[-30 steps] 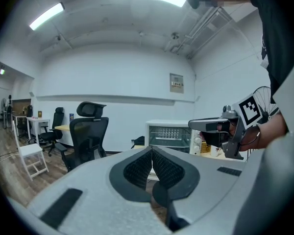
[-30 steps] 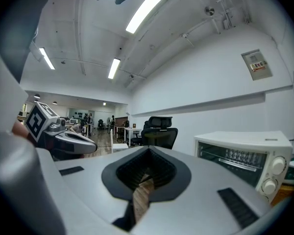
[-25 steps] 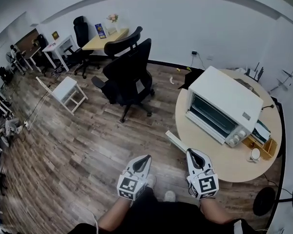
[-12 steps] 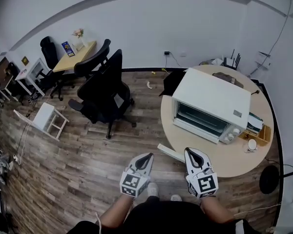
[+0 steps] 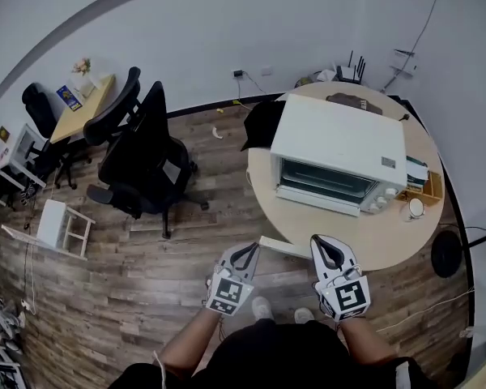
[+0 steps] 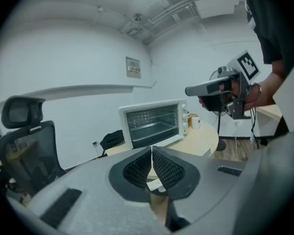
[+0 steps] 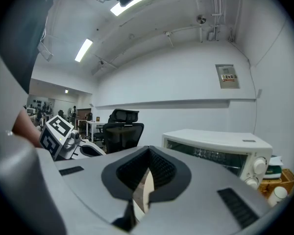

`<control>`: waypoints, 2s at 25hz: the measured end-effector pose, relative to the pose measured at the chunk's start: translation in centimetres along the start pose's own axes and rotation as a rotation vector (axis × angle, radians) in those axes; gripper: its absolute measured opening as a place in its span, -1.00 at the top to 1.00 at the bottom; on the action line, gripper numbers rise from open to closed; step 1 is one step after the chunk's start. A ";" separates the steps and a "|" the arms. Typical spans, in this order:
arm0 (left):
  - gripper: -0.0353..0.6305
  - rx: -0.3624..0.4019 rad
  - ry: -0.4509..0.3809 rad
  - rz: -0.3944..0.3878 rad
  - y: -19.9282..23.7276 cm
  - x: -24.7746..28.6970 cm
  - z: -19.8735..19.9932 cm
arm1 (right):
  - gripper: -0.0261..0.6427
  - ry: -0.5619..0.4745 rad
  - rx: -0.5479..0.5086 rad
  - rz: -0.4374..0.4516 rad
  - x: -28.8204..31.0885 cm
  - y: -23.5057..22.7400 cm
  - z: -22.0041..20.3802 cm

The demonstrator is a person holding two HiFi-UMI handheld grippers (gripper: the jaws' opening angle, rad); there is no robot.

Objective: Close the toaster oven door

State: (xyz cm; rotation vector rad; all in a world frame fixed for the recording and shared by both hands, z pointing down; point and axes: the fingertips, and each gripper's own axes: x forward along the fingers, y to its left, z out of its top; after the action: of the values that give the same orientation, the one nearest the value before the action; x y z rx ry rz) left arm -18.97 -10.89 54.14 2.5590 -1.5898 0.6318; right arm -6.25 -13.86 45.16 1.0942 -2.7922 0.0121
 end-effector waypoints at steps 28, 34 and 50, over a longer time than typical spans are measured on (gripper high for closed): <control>0.57 1.121 0.423 -0.171 -2.3 8.4 -13.4 | 0.93 0.038 -0.015 -0.047 -0.3 -3.5 -0.5; 0.57 1.186 0.464 -0.163 -2.3 9.4 -14.7 | 0.93 0.034 -0.021 -0.049 -0.4 -4.4 -0.7; 0.74 1.138 0.458 -0.075 -1.6 9.0 -12.1 | 0.93 0.037 -0.052 -0.048 -0.7 -4.5 -1.2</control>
State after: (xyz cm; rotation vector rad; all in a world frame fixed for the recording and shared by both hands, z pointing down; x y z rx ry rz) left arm -17.85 -14.57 68.83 2.6335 -1.0864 2.4388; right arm -2.56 -16.58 46.03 1.1367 -2.7169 -0.0444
